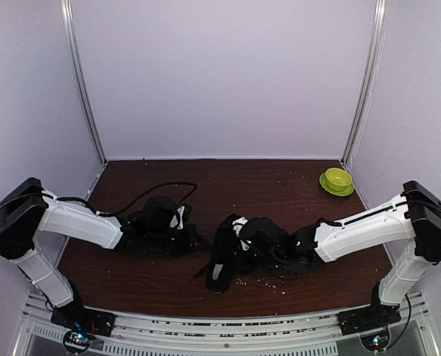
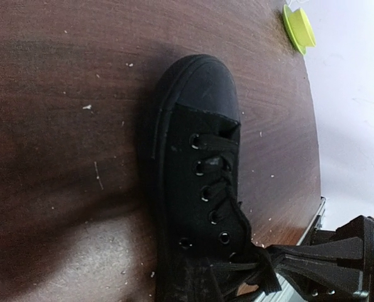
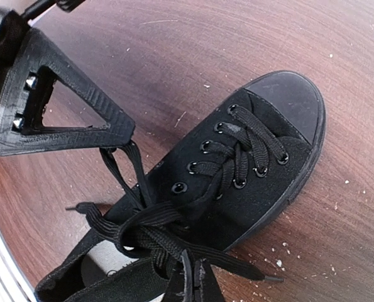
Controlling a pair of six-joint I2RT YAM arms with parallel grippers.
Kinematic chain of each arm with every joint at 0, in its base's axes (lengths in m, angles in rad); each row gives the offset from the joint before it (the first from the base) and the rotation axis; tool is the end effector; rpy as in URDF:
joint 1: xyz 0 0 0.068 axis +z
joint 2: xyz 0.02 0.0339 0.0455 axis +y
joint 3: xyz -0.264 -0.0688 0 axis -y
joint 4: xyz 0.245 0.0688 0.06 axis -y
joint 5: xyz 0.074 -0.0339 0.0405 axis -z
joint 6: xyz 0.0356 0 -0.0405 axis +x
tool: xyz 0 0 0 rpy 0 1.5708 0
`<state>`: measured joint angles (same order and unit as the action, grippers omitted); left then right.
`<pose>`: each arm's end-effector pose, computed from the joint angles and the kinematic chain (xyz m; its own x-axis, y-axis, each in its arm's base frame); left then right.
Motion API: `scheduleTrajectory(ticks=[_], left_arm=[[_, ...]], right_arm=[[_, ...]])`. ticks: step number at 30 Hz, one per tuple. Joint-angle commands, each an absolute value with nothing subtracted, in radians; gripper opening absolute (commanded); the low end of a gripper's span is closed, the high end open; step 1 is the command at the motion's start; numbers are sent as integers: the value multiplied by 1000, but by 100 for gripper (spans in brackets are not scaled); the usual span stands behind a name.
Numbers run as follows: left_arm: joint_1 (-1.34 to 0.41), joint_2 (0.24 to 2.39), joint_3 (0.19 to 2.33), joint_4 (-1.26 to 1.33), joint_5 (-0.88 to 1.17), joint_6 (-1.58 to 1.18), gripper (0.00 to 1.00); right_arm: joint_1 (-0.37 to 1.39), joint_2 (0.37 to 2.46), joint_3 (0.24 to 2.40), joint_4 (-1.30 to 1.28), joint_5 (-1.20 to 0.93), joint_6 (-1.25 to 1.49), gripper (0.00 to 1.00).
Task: Tie the shoes
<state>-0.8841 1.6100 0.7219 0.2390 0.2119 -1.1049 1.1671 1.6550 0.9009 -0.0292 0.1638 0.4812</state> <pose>0.1959 -0.2508 0.1593 -0.9425 -0.2280 -0.2443 0.0450 0.6379 -0.7688 0.1386 0.3096 0.1756 -0.6446 -0.3467 -0.6814 -0.6357 0.7381 0.2260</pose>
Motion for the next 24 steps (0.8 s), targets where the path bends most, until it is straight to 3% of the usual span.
scheduleTrajectory(ticks=[1, 24], left_arm=[[-868, 1600, 732, 238, 190, -1068, 0], [-747, 1644, 702, 215, 159, -1014, 0]], right_arm=[[1147, 1613, 868, 30, 120, 540, 0], [1114, 1574, 762, 26, 119, 634, 0]])
